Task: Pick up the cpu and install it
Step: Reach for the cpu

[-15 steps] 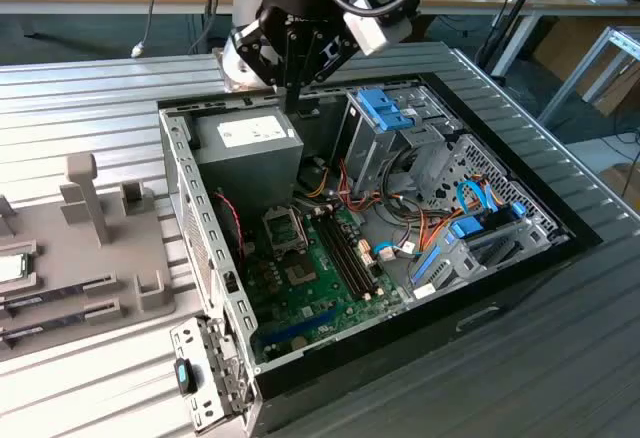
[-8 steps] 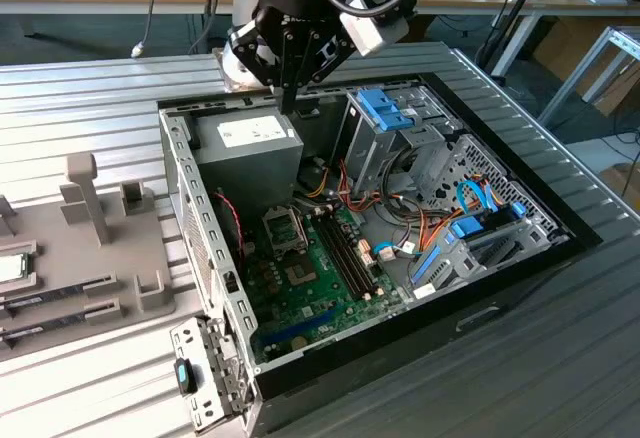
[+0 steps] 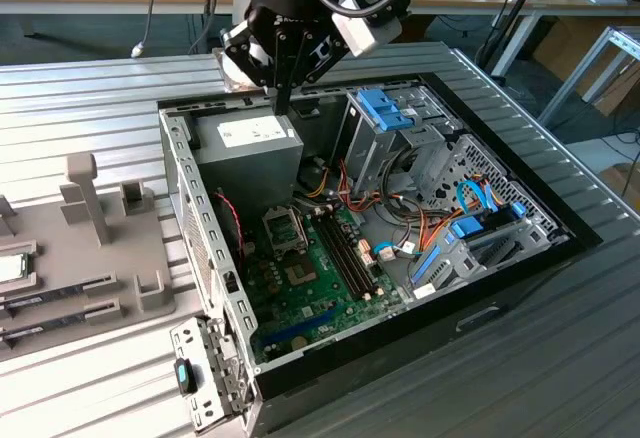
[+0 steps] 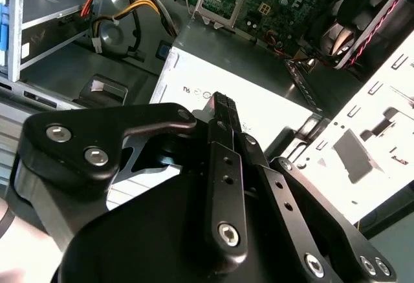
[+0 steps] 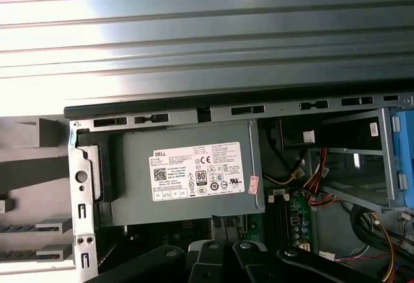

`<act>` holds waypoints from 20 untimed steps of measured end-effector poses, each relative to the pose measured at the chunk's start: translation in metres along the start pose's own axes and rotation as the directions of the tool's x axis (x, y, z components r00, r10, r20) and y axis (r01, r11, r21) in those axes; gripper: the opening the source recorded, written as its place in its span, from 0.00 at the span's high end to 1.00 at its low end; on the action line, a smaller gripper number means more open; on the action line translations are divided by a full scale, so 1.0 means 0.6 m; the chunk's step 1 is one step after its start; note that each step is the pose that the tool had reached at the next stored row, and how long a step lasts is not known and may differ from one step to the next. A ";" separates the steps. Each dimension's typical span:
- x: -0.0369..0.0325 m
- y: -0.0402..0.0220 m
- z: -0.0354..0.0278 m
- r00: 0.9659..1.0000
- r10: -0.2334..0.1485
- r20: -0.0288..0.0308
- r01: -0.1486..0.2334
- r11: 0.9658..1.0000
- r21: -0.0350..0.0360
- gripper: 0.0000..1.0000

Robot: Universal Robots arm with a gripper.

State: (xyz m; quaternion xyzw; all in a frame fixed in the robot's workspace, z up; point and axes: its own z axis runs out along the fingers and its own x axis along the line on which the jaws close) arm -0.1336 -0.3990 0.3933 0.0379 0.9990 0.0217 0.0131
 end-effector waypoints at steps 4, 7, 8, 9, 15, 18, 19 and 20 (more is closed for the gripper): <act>0.003 0.000 0.000 1.000 0.000 0.000 0.000 1.000 0.000 0.89; 0.006 0.000 0.000 1.000 0.000 0.000 0.000 1.000 0.000 0.89; 0.007 0.000 0.000 1.000 0.000 0.000 0.000 1.000 0.000 0.89; 0.008 -0.001 0.000 1.000 0.000 0.000 0.000 1.000 0.000 0.89; 0.010 -0.001 0.000 1.000 0.000 0.000 0.000 1.000 0.000 0.89; 0.012 -0.001 0.000 1.000 0.000 0.000 0.000 1.000 0.000 0.89; 0.013 -0.001 0.000 1.000 0.000 0.000 0.000 1.000 0.000 0.89; 0.013 -0.001 0.000 1.000 0.000 0.000 0.000 1.000 0.000 0.89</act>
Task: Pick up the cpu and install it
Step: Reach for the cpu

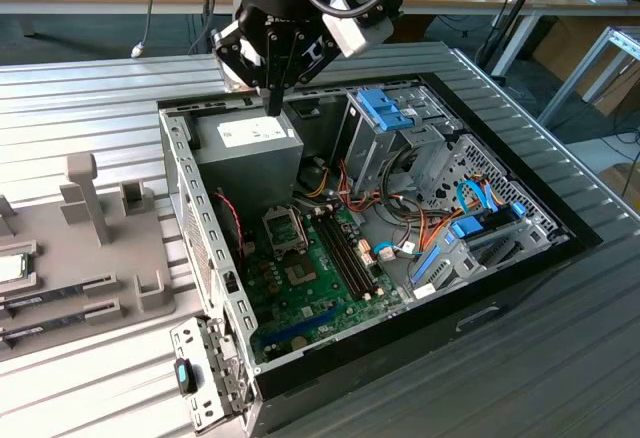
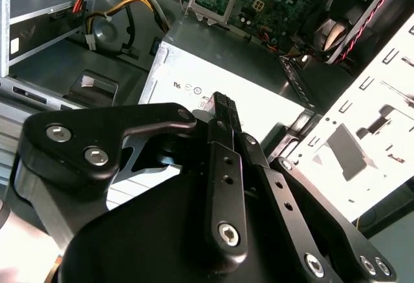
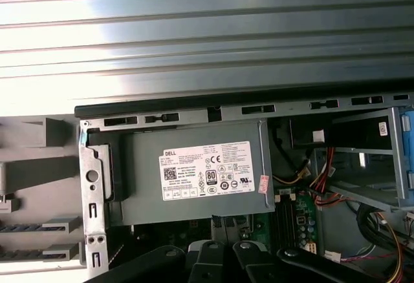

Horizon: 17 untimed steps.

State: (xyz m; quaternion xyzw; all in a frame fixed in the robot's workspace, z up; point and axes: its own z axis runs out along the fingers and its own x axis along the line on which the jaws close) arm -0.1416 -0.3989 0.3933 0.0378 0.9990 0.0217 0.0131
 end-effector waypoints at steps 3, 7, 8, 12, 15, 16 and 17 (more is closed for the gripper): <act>0.002 0.000 0.000 1.000 0.000 0.000 0.000 1.000 0.000 0.89; 0.005 0.000 0.000 1.000 0.000 0.000 0.000 1.000 0.000 0.89; 0.006 0.000 0.000 1.000 0.000 0.000 0.000 1.000 0.000 0.89; 0.008 -0.001 0.000 1.000 0.000 0.000 0.000 1.000 0.000 0.89; 0.009 -0.001 0.000 1.000 0.000 0.000 0.000 1.000 0.000 0.89; 0.010 -0.001 0.000 1.000 0.000 0.000 0.000 1.000 0.000 0.89; 0.010 -0.001 0.000 1.000 0.000 0.000 0.000 1.000 0.000 0.89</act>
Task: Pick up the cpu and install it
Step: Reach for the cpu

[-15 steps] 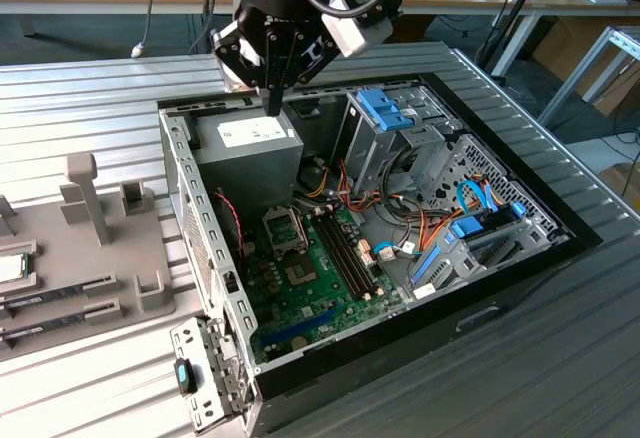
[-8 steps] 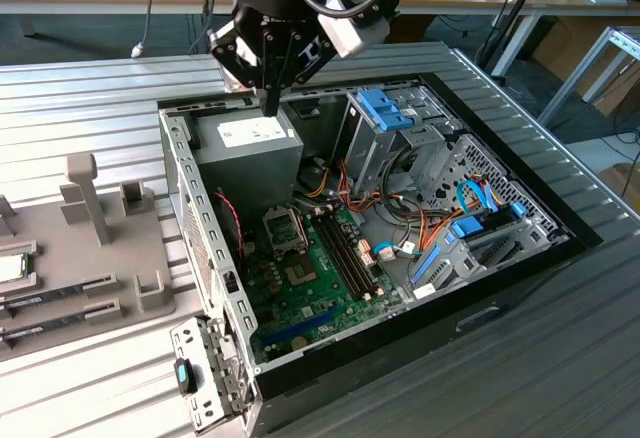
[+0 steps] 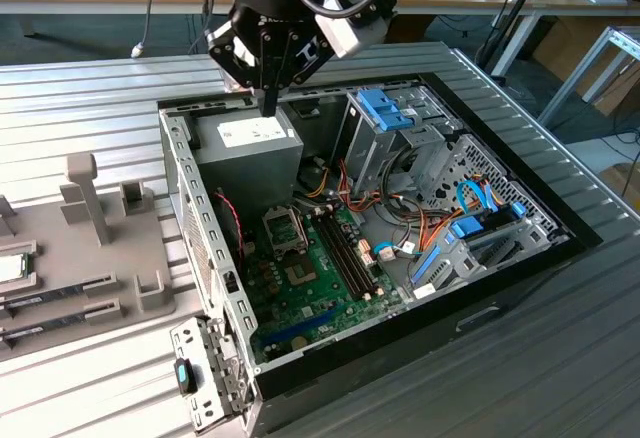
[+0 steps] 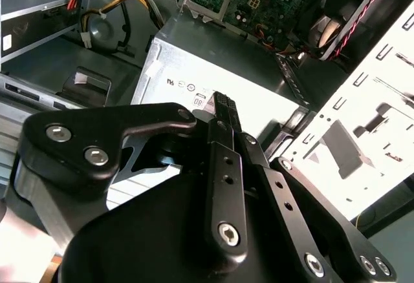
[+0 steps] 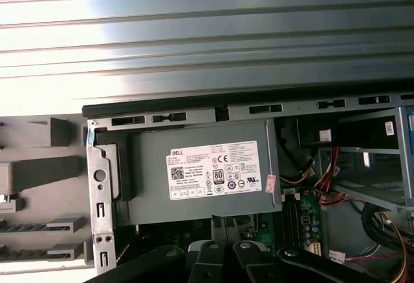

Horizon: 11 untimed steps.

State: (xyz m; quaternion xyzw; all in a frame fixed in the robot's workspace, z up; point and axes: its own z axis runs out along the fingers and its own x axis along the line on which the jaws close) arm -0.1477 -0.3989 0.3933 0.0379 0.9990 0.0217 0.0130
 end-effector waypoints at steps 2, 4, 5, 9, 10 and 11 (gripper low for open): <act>0.001 0.000 0.000 1.000 0.000 0.000 0.000 1.000 0.000 0.89; 0.002 0.000 0.000 1.000 0.000 0.000 0.000 1.000 0.000 0.89; 0.003 0.000 0.000 1.000 0.000 0.000 0.000 1.000 0.000 0.89; 0.006 0.000 0.000 1.000 0.000 0.000 0.000 1.000 0.000 0.89; 0.007 -0.001 0.000 1.000 0.000 0.000 0.000 1.000 0.000 0.89; 0.008 -0.001 0.000 1.000 0.000 0.000 0.000 1.000 0.000 0.89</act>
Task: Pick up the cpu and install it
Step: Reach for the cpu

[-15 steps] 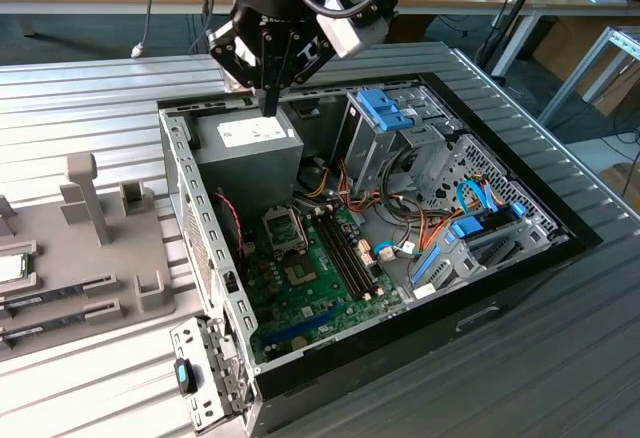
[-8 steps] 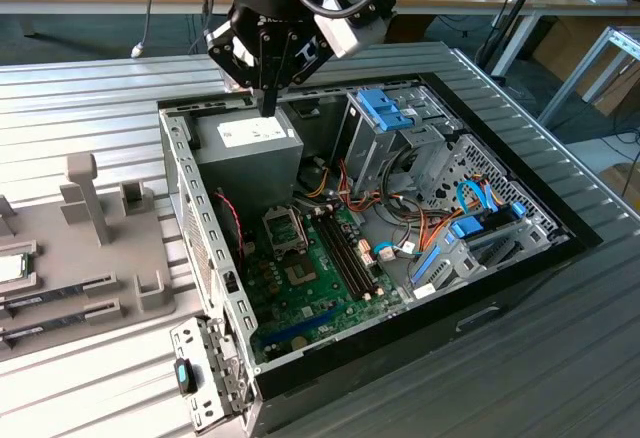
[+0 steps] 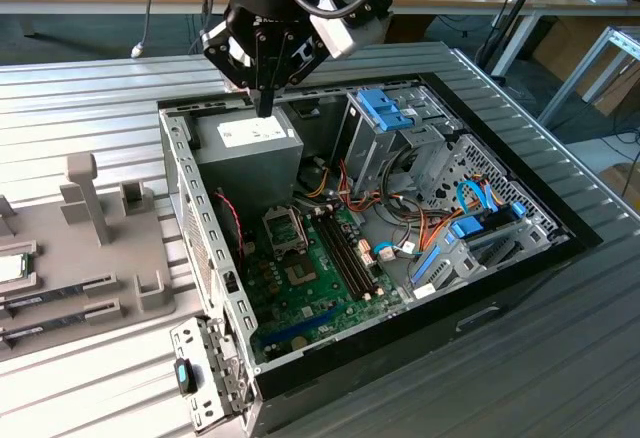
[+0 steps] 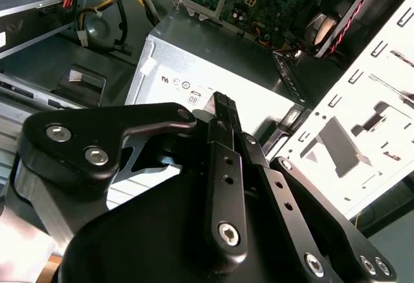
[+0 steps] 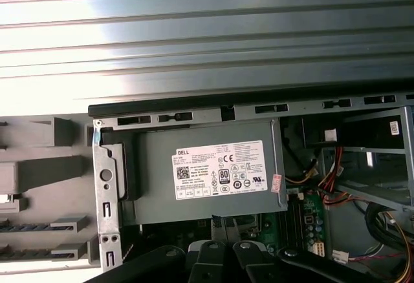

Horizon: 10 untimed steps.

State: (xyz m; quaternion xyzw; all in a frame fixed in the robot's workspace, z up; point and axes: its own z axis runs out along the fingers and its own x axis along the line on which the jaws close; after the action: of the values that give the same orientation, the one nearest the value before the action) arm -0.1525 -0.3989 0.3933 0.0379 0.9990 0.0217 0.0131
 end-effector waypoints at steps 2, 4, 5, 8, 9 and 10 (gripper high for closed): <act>0.001 0.000 0.000 1.000 0.000 0.000 0.000 1.000 0.000 0.89; 0.002 0.000 0.000 1.000 0.000 0.000 0.000 1.000 0.000 0.89; 0.002 0.000 0.000 1.000 0.000 0.000 0.000 1.000 0.000 0.89; 0.003 0.000 0.000 1.000 0.000 0.000 0.000 1.000 0.000 0.89; 0.004 0.000 0.000 1.000 0.000 0.000 0.000 1.000 0.000 0.89; 0.005 0.000 0.000 1.000 0.000 0.000 0.000 1.000 0.000 0.89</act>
State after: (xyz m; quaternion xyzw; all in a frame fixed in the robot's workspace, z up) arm -0.1553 -0.3990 0.3933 0.0379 0.9990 0.0217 0.0131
